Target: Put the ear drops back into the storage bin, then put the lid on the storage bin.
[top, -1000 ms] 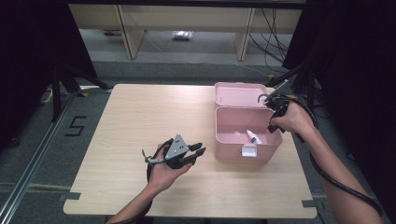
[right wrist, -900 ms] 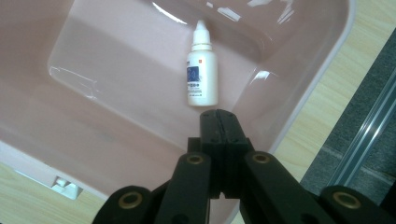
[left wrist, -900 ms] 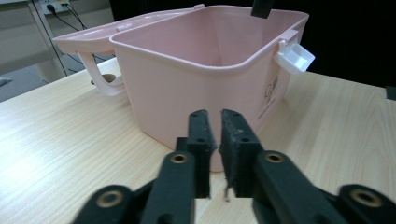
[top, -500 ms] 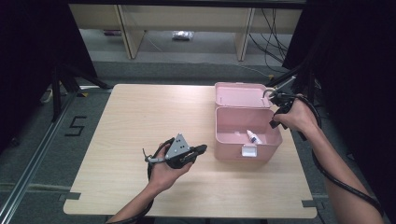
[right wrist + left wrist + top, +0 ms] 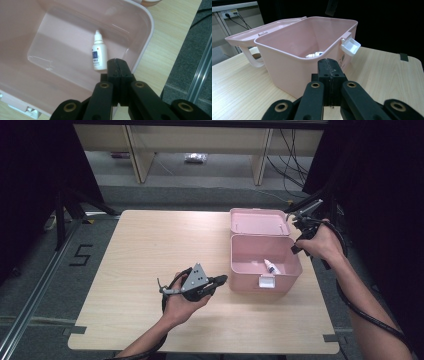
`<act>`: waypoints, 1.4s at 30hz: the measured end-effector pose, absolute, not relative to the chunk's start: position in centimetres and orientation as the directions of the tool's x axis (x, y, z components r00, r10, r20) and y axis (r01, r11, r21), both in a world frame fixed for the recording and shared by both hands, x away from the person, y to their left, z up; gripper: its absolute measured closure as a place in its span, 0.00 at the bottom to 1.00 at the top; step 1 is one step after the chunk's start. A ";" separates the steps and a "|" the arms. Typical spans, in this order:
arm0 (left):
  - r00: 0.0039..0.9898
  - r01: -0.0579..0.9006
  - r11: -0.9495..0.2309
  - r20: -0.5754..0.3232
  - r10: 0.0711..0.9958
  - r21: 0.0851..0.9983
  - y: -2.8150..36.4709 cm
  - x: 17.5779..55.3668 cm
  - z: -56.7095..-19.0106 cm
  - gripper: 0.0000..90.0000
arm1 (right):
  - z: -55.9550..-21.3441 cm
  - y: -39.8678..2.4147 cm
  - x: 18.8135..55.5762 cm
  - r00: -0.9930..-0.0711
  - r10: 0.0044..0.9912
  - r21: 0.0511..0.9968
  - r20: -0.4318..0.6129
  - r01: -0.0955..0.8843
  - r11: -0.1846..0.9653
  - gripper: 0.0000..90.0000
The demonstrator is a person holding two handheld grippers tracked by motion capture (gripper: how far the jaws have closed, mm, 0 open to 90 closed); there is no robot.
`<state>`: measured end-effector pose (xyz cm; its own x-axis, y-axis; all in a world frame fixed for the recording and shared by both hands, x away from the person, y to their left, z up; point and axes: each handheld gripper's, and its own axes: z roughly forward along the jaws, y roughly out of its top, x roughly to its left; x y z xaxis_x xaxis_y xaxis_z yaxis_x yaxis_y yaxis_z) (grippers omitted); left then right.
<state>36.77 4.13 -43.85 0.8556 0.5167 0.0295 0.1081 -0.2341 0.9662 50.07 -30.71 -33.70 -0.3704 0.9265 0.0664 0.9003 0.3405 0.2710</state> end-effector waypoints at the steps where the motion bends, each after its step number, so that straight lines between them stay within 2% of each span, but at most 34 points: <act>1: 0.855 0.106 -0.236 0.032 0.517 0.966 4.1 36.8 -43.8 1.00 | -33.6 -30.7 50.0 -0.359 0.931 0.269 0.059 0.904 0.332 1.00; 9: 0.856 0.099 -0.239 0.040 0.516 0.966 4.0 36.8 -43.7 1.00 | -33.4 -30.8 49.8 -0.312 0.949 0.289 0.034 0.912 0.290 1.00; 11: 0.856 0.099 -0.241 0.041 0.515 0.965 4.0 36.8 -43.7 1.00 | -33.4 -31.0 49.8 -0.336 0.941 0.282 0.039 0.907 0.312 1.00; 15: 0.854 0.101 -0.239 0.039 0.520 0.966 4.0 36.8 -43.7 1.00 | -33.4 -31.0 49.9 -0.328 0.945 0.291 0.025 0.906 0.307 1.00; 20: 0.853 0.098 -0.236 0.041 0.520 0.967 4.0 36.7 -43.7 1.00 | -33.5 -31.0 50.1 -0.345 0.936 0.289 0.069 0.905 0.312 1.00; 21: 0.853 0.097 -0.236 0.042 0.520 0.967 4.0 36.7 -43.7 1.00 | -33.5 -30.8 50.0 -0.332 0.943 0.295 0.027 0.904 0.310 1.00; 32: 0.871 0.085 -0.237 0.043 0.490 0.968 2.9 36.5 -43.6 1.00 | -33.1 -31.3 51.3 -0.281 0.959 0.336 0.047 0.908 0.250 1.00; 37: 0.883 0.083 -0.241 0.041 0.468 0.967 1.9 36.6 -43.5 1.00 | -33.1 -31.3 52.0 -0.252 0.965 0.360 0.076 0.909 0.209 0.97; 42: 0.895 0.084 -0.238 0.032 0.445 0.968 1.1 36.6 -43.1 1.00 | -33.3 -31.5 52.6 -0.270 0.961 0.391 0.061 0.892 0.226 0.93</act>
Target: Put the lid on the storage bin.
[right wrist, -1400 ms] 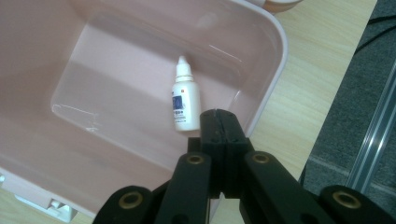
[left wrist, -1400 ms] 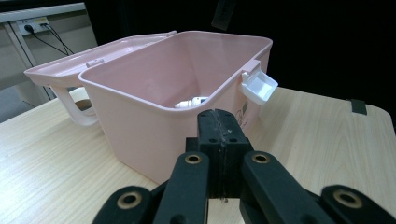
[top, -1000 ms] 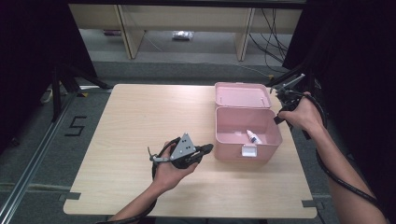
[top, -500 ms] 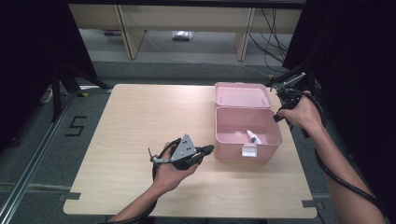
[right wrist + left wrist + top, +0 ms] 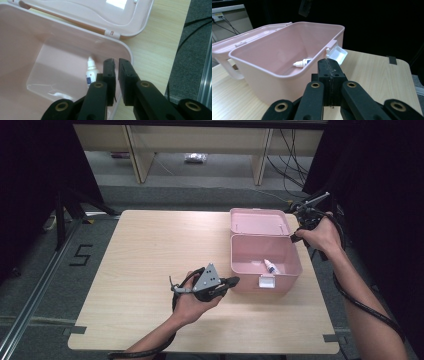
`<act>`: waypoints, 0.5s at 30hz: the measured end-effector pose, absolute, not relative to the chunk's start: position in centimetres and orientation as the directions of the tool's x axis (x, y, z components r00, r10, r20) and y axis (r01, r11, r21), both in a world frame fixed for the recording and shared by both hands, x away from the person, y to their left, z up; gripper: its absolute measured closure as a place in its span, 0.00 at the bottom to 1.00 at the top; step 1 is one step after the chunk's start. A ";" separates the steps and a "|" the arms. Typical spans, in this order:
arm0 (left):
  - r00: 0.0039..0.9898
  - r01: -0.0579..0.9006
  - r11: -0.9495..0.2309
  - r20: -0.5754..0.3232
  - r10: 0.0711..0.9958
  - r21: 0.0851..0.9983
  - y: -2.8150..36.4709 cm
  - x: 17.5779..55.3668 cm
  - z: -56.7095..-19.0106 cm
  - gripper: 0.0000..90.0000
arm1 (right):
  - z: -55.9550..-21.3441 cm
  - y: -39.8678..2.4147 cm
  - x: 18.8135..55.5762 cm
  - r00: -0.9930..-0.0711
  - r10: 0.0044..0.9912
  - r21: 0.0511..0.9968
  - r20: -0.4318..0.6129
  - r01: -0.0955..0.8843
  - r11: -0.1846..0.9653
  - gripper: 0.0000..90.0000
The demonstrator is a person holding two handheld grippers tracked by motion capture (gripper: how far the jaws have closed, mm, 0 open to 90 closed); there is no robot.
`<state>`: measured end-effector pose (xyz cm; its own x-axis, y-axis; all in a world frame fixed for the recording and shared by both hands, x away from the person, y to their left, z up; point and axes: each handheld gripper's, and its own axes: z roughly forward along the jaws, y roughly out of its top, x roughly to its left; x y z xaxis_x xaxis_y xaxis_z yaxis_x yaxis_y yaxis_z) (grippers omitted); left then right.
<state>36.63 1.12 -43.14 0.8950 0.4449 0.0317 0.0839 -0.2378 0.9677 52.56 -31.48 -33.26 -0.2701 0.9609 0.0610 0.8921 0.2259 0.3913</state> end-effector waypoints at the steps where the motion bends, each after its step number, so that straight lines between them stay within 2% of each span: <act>1: 0.898 0.081 -0.241 0.035 0.439 0.967 1.0 36.6 -43.0 1.00 | -33.3 -31.5 52.6 -0.261 0.963 0.394 0.060 0.893 0.217 0.92; 10: 0.917 0.069 -0.241 0.033 0.398 0.968 -1.0 36.4 -42.8 1.00 | -33.1 -32.0 53.7 -0.238 0.969 0.434 0.068 0.882 0.186 0.90; 12: 0.921 0.066 -0.245 0.035 0.388 0.967 -1.6 36.5 -42.8 1.00 | -33.2 -31.9 54.1 -0.206 0.975 0.436 0.089 0.888 0.147 0.90; 15: 0.926 0.063 -0.247 0.036 0.377 0.967 -2.4 36.8 -42.7 1.00 | -33.3 -32.1 54.9 -0.219 0.973 0.442 0.078 0.882 0.163 0.90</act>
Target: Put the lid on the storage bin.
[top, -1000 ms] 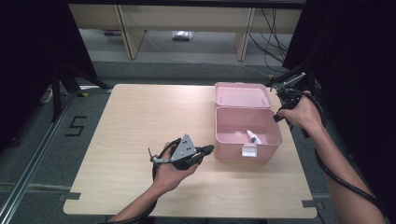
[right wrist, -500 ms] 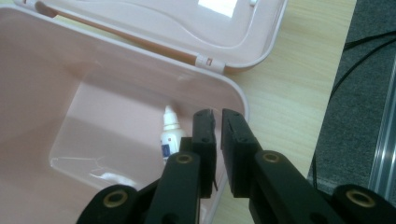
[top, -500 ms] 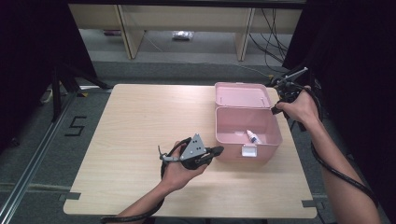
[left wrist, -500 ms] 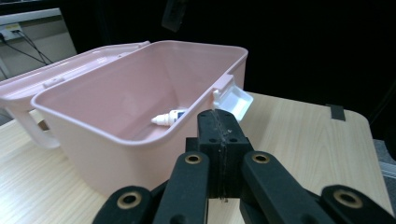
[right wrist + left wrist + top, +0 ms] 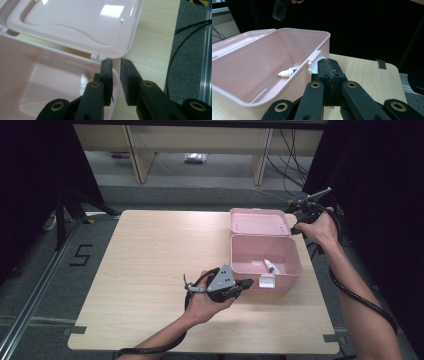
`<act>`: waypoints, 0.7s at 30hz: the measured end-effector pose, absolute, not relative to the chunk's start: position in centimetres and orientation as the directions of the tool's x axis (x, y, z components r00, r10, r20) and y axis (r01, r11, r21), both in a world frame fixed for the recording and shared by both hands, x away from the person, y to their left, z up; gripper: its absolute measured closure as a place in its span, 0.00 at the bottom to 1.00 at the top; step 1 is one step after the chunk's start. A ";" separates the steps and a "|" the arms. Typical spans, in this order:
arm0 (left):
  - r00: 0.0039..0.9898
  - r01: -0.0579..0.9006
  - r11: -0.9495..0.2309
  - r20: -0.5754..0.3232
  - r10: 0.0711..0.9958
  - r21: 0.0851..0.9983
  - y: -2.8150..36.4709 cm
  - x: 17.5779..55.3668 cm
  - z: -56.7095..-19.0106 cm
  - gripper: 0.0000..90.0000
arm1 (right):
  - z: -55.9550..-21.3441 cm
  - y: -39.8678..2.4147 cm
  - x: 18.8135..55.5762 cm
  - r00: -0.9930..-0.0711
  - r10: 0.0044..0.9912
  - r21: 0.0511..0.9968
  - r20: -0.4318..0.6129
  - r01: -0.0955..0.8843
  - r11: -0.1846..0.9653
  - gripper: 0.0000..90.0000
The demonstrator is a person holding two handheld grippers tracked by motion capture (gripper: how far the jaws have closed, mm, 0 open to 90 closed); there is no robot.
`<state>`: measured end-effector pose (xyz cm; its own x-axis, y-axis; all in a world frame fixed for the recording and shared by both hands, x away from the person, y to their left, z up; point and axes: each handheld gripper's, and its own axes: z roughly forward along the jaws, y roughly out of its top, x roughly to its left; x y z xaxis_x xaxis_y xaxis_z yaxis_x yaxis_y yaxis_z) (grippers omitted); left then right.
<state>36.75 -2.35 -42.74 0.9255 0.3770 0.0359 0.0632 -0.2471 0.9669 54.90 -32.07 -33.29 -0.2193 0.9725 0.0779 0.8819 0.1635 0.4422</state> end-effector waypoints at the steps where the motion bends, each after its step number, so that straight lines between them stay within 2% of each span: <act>1: 0.926 0.065 -0.247 0.034 0.375 0.967 -2.6 36.9 -42.8 1.00 | -33.3 -32.1 55.2 -0.224 0.972 0.442 0.073 0.881 0.170 0.90; 2: 0.927 0.064 -0.247 0.034 0.374 0.967 -2.9 37.0 -42.8 1.00 | -33.3 -31.9 55.4 -0.195 0.976 0.445 0.093 0.886 0.134 0.89; 5: 0.930 0.063 -0.252 0.035 0.367 0.966 -3.7 37.4 -43.0 1.00 | -33.4 -32.3 56.4 -0.205 0.976 0.468 0.078 0.872 0.146 0.90; 7: 0.931 0.065 -0.253 0.032 0.365 0.965 -4.2 37.6 -43.2 1.00 | -33.5 -32.2 56.9 -0.174 0.981 0.476 0.091 0.872 0.111 0.90; 8: 0.931 0.061 -0.262 0.040 0.363 0.963 -4.4 37.7 -43.2 1.00 | -33.6 -32.4 57.2 -0.194 0.978 0.473 0.071 0.870 0.138 0.90; 10: 0.930 0.057 -0.270 0.048 0.365 0.961 -4.9 37.9 -43.4 1.00 | -33.9 -32.3 57.7 -0.164 0.983 0.466 0.087 0.879 0.105 0.90; 14: 0.928 0.058 -0.270 0.048 0.371 0.961 -5.6 38.3 -43.7 1.00 | -34.4 -32.5 58.6 -0.184 0.981 0.474 0.060 0.870 0.134 0.90; 16: 0.927 0.055 -0.276 0.054 0.371 0.959 -6.0 38.5 -44.0 1.00 | -34.6 -32.4 59.1 -0.157 0.985 0.482 0.073 0.870 0.103 0.90; 21: 0.926 0.047 -0.286 0.065 0.371 0.957 -6.8 38.7 -44.5 1.00 | -35.1 -32.5 60.2 -0.156 0.987 0.501 0.046 0.858 0.112 0.89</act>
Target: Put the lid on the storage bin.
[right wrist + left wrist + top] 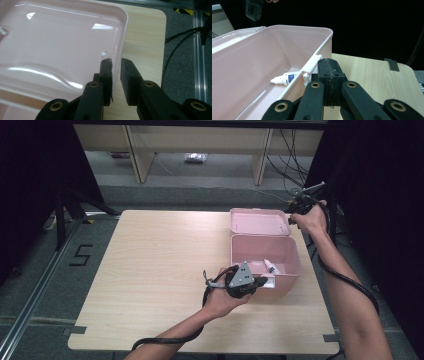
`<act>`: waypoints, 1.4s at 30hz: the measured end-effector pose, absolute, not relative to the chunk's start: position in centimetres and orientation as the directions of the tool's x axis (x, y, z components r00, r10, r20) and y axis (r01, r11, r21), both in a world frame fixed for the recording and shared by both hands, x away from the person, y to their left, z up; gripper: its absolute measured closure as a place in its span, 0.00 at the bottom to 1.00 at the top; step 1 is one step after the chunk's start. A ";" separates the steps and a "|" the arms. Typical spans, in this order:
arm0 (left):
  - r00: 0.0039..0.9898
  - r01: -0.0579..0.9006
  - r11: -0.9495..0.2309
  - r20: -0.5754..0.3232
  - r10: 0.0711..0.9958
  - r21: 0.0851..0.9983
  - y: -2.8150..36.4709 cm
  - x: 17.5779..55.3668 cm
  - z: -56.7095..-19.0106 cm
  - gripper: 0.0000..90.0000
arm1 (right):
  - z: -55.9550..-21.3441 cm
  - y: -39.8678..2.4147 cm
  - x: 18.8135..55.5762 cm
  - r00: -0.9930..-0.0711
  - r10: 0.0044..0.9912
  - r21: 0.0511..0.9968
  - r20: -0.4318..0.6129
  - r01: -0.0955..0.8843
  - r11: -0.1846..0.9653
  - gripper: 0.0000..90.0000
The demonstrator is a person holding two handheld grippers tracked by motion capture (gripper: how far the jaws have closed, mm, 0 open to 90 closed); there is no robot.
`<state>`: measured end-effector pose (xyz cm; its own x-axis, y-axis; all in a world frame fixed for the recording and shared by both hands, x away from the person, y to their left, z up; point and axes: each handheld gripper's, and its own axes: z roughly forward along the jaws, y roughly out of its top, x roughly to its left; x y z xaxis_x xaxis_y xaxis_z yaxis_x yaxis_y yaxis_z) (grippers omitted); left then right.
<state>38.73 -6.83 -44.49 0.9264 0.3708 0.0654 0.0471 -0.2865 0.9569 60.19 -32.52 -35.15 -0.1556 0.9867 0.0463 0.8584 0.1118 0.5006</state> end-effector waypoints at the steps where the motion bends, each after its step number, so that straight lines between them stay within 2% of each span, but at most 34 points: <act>1: 0.926 0.045 -0.285 0.067 0.372 0.957 -7.0 38.8 -44.6 1.00 | -35.3 -32.4 60.4 -0.140 0.989 0.511 0.053 0.854 0.094 0.90; 8: 0.921 0.018 -0.311 0.105 0.375 0.950 -8.0 39.2 -45.0 1.00 | -36.0 -32.6 61.9 -0.151 0.987 0.503 0.045 0.857 0.109 0.88; 9: 0.922 0.025 -0.310 0.098 0.374 0.950 -8.1 39.2 -45.2 1.00 | -36.2 -32.5 62.1 -0.133 0.989 0.493 0.059 0.865 0.087 0.88; 11: 0.916 0.040 -0.317 0.092 0.390 0.948 -8.1 39.1 -45.3 1.00 | -36.4 -32.8 62.6 -0.154 0.988 0.504 0.033 0.856 0.116 0.87; 13: 0.918 0.036 -0.315 0.094 0.386 0.948 -8.1 39.2 -45.3 1.00 | -36.5 -32.7 62.9 -0.125 0.990 0.499 0.059 0.863 0.079 0.87; 20: 0.919 0.038 -0.322 0.093 0.383 0.946 -8.0 39.4 -45.7 1.00 | -37.2 -32.9 63.7 -0.135 0.990 0.499 0.044 0.861 0.096 0.85; 21: 0.918 0.039 -0.321 0.092 0.385 0.946 -8.0 39.3 -45.7 1.00 | -37.3 -32.7 63.7 -0.113 0.992 0.492 0.060 0.868 0.069 0.85; 24: 0.919 0.041 -0.324 0.092 0.382 0.945 -8.2 39.3 -45.8 1.00 | -37.7 -32.9 64.0 -0.132 0.990 0.492 0.041 0.865 0.095 0.85; 25: 0.920 0.040 -0.324 0.092 0.381 0.945 -8.2 39.3 -45.8 1.00 | -37.8 -32.6 64.0 -0.105 0.993 0.488 0.063 0.871 0.061 0.85; 27: 0.919 0.039 -0.326 0.094 0.382 0.945 -8.3 39.3 -45.8 1.00 | -37.9 -32.8 64.2 -0.127 0.991 0.490 0.047 0.867 0.088 0.85; 31: 0.920 0.037 -0.328 0.096 0.381 0.944 -8.3 39.3 -45.8 1.00 | -38.0 -32.6 64.4 -0.097 0.993 0.478 0.065 0.877 0.054 0.85; 32: 0.920 0.038 -0.327 0.095 0.381 0.944 -8.3 39.3 -45.8 1.00 | -38.1 -32.8 64.5 -0.120 0.992 0.486 0.046 0.870 0.083 0.85; 40: 0.920 0.042 -0.322 0.089 0.381 0.946 -8.3 39.3 -45.9 1.00 | -38.6 -32.7 64.7 -0.081 0.994 0.467 0.069 0.883 0.039 0.87; 42: 0.920 0.045 -0.320 0.085 0.382 0.946 -8.3 39.3 -45.9 1.00 | -38.7 -32.9 64.8 -0.109 0.993 0.478 0.048 0.875 0.073 0.88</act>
